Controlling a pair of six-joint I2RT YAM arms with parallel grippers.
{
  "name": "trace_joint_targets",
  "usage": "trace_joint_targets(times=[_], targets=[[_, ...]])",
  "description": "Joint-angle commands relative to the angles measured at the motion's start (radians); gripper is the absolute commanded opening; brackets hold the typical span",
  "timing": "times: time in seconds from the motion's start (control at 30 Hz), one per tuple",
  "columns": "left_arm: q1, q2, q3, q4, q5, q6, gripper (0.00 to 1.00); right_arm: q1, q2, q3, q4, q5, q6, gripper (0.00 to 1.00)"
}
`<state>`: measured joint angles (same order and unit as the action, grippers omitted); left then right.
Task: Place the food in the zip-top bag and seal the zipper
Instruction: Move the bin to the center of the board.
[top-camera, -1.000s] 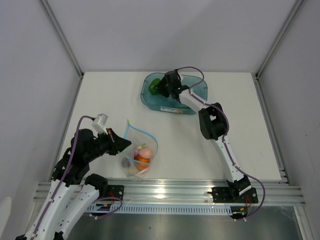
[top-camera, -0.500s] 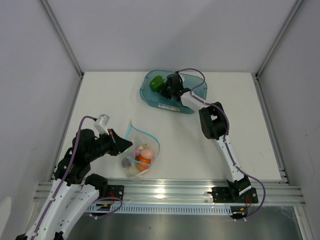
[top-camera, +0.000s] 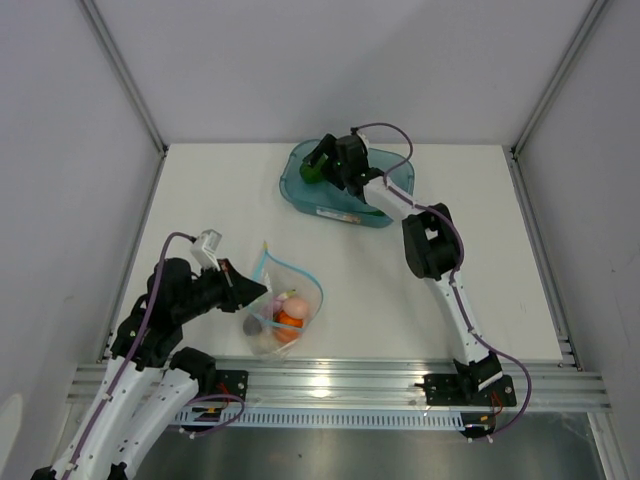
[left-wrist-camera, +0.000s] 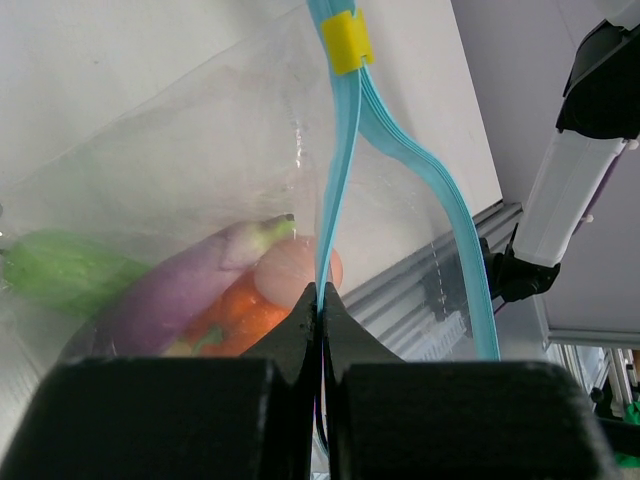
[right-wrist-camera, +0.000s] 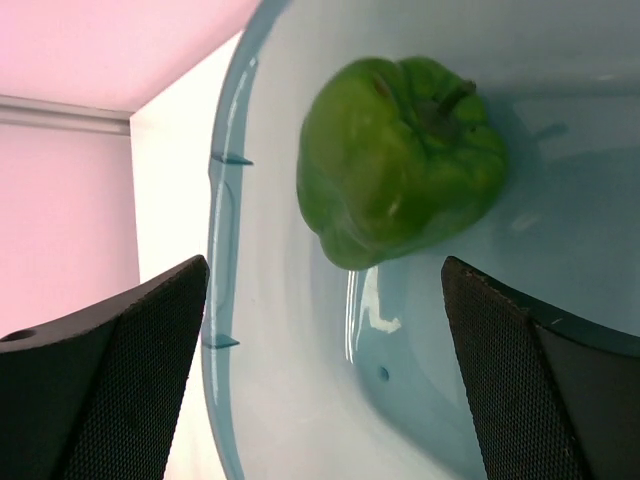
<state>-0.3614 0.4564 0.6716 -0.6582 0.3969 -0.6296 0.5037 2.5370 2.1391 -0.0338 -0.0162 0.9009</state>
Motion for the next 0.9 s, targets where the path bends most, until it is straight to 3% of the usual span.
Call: trace_joint_targets(times=[0.0, 0.43, 0.87], targets=[[0.006, 0.001, -0.003, 0.029, 0.019, -0.009, 0.01, -0.013, 0.025, 0.081, -0.055, 0.013, 0.000, 0.99], [0.006, 0.016, -0.020, 0.066, 0.037, -0.018, 0.01, 0.004, -0.106, -0.134, -0.081, -0.241, -0.071, 0.95], [0.006, -0.012, -0.023, 0.054, 0.040, -0.033, 0.01, 0.029, -0.346, -0.514, -0.029, -0.266, -0.089, 0.95]])
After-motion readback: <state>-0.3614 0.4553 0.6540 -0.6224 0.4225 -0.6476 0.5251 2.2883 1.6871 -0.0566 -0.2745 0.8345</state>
